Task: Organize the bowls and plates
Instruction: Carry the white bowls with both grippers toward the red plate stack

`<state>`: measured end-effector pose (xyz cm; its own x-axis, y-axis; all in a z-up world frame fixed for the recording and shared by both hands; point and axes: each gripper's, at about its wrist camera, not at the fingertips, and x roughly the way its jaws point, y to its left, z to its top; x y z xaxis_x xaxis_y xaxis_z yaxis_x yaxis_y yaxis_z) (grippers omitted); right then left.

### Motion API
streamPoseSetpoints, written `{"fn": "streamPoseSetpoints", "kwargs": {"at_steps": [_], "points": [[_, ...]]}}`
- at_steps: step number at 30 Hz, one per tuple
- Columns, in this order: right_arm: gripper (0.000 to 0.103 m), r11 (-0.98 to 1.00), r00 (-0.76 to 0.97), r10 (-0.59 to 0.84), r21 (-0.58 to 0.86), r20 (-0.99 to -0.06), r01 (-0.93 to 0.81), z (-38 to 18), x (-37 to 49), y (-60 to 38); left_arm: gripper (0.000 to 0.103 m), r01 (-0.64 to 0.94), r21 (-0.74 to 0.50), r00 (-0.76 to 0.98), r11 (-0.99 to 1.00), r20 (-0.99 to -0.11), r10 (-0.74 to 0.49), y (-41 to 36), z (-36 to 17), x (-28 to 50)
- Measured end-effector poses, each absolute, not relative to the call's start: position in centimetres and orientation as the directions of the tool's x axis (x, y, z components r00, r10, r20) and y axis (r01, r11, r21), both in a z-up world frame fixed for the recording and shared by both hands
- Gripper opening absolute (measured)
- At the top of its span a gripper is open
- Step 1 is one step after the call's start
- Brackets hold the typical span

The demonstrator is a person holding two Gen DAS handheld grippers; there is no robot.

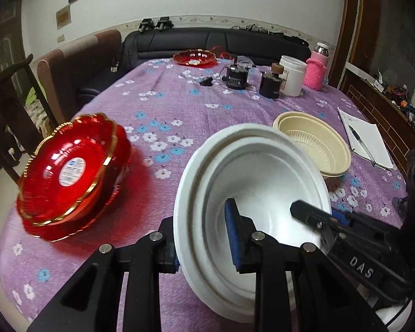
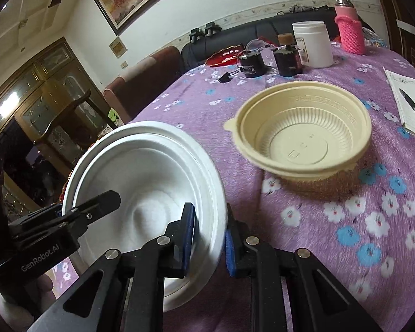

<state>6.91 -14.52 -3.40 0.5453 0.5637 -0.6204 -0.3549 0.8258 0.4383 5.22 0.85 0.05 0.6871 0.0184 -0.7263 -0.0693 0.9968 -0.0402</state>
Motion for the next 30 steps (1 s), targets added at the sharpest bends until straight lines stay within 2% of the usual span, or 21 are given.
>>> {"fn": "streamPoseSetpoints", "kwargs": {"at_steps": [14,30], "points": [[0.022,0.838,0.585,0.543,0.429,-0.602,-0.337,-1.0,0.5,-12.5,0.026,-0.036,-0.09,0.74,0.995,-0.671,-0.033,3.3,2.6,0.0],[0.022,0.86,0.618,0.511,0.372,-0.598,-0.35,1.4,-2.4,-9.7,0.026,-0.042,-0.128,0.773,0.991,-0.632,-0.049,6.1,3.7,-3.6]]}}
